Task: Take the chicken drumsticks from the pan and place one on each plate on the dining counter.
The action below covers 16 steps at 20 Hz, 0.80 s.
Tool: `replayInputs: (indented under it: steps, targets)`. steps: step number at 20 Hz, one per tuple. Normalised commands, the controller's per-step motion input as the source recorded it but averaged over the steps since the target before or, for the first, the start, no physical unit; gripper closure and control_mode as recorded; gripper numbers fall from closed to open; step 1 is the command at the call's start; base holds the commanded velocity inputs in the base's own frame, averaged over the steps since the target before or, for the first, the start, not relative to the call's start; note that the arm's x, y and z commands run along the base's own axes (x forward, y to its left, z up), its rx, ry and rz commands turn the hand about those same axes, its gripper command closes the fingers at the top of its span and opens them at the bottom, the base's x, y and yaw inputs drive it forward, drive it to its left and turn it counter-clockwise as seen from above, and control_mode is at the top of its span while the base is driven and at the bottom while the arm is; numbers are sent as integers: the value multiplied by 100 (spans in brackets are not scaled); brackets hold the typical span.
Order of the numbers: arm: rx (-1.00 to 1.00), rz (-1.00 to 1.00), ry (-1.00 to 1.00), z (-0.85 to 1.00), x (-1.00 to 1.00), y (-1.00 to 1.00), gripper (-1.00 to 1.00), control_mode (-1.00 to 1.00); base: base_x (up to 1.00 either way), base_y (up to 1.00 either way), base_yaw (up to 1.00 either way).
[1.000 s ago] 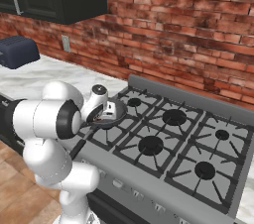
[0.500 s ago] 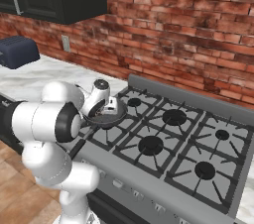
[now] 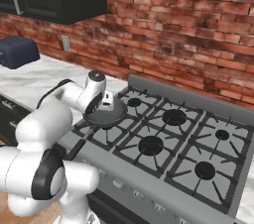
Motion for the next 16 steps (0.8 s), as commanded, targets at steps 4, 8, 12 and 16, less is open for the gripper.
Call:
replayInputs:
  steps: [4, 8, 12, 16]
  targets:
    - [-4, -8, 0, 67, -81, 2, 100, -100, 0, 0, 0]
    - [-9, -12, 0, 46, -90, 7, 100, -100, 0, 0, 0]
    - [-15, -6, 2, 50, -75, 6, 100, -100, 0, 0, 0]
    - [-14, 0, 0, 39, -78, 0, 100, -100, 0, 0, 0]
